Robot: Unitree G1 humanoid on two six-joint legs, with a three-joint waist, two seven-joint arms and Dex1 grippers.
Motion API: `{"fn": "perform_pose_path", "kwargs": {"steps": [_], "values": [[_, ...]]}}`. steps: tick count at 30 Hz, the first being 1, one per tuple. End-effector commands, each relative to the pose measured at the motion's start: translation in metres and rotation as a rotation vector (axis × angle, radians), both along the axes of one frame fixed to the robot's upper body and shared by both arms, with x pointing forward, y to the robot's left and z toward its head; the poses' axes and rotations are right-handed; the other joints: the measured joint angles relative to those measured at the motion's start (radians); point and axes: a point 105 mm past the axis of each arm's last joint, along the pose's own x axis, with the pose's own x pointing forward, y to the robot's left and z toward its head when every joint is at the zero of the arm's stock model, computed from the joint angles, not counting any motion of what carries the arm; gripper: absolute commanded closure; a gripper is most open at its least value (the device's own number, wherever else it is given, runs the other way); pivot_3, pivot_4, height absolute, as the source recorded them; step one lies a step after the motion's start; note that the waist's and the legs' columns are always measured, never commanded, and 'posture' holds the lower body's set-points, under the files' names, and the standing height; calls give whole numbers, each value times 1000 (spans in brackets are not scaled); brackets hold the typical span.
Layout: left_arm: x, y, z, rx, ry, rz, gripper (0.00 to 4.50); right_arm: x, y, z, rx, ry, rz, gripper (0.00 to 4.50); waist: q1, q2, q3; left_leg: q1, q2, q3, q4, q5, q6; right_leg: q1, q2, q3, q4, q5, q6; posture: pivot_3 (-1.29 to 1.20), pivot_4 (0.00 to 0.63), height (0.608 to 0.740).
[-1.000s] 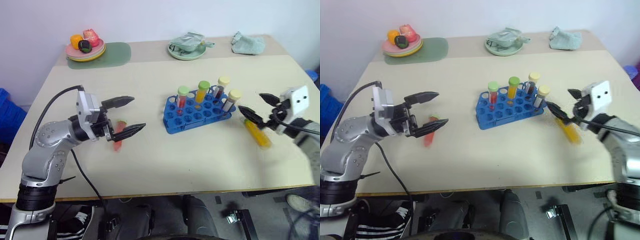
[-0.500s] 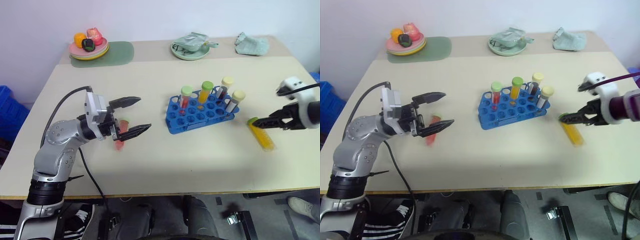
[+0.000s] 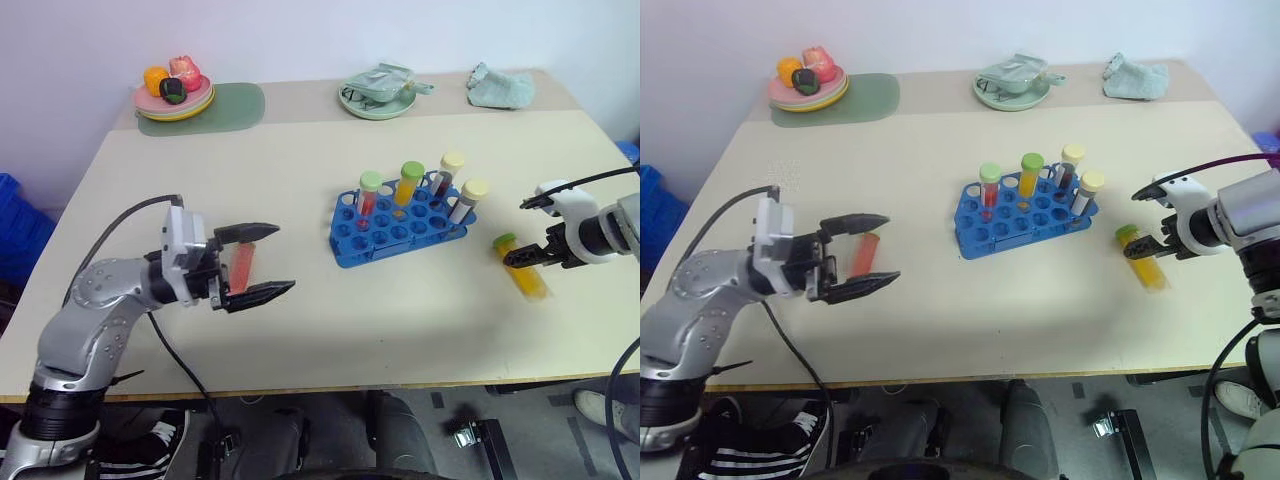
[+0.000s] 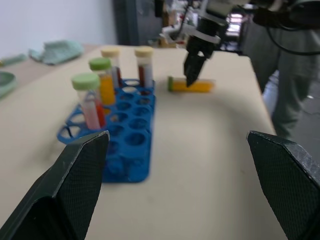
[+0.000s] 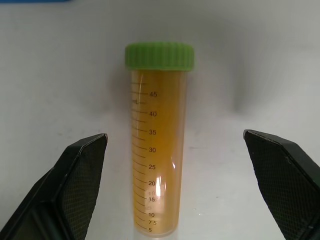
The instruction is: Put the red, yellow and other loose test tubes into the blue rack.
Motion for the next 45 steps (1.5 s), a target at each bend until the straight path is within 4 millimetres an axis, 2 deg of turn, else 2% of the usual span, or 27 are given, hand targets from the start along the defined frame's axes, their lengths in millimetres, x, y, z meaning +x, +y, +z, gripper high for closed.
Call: {"fn": "perform_pose_path", "kwargs": {"steps": [1,12,15,19,26,28,32,34,37,39,42,45], "values": [[-6,5,9,7,-10,-19,0,3,-2,4,-4,-12,3,48,0,0,0,0,0,0,0,0,0,0,0,0,0,0,0,0,150,740],[-5,9,5,25,38,-3,0,2,0,-13,18,19,-6,48,-2,0,0,0,0,0,0,0,0,0,0,0,0,0,0,0,150,740],[-5,10,6,24,28,2,0,0,1,-18,14,24,3,859,-1,0,0,0,0,0,0,0,0,0,0,0,0,0,0,0,150,740],[-4,9,6,20,27,4,0,-2,7,-21,20,29,25,2850,-2,-1,-1,1,0,0,0,0,0,0,0,0,1,0,0,0,150,740],[-3,11,7,18,11,15,0,-7,14,-9,59,-1,21,2850,-1,-1,-1,1,0,0,0,0,-1,0,1,0,1,0,0,0,150,740],[-1,12,8,11,4,20,0,-14,23,-3,119,10,48,2850,0,0,0,0,0,0,0,0,-1,0,1,0,1,0,0,0,150,740],[1,12,9,7,-3,24,0,-36,58,18,254,-21,271,2850,0,0,0,0,0,-1,0,0,0,0,0,0,1,0,0,0,150,740],[2,13,8,6,-7,26,0,-44,81,34,314,-127,464,2850,0,0,0,0,0,-1,0,0,0,0,0,0,1,0,0,0,150,740],[4,12,9,5,-14,23,0,-60,104,50,419,-231,621,2850,1,0,0,1,1,-1,0,0,0,0,1,0,1,0,0,0,150,740],[6,11,11,2,-23,22,0,-53,117,64,356,-469,730,2850,1,-1,-1,1,0,-1,0,0,0,1,1,0,1,0,0,0,150,740],[9,12,14,-2,-36,28,0,-36,128,81,391,-733,707,2850,0,-4,-2,2,1,-1,0,-1,-1,1,1,0,1,0,0,0,150,740],[13,12,17,-19,-42,42,0,-12,131,93,429,-975,548,2850,-1,-4,-2,2,1,-1,1,-1,-1,1,1,0,2,0,0,0,150,740]]}}
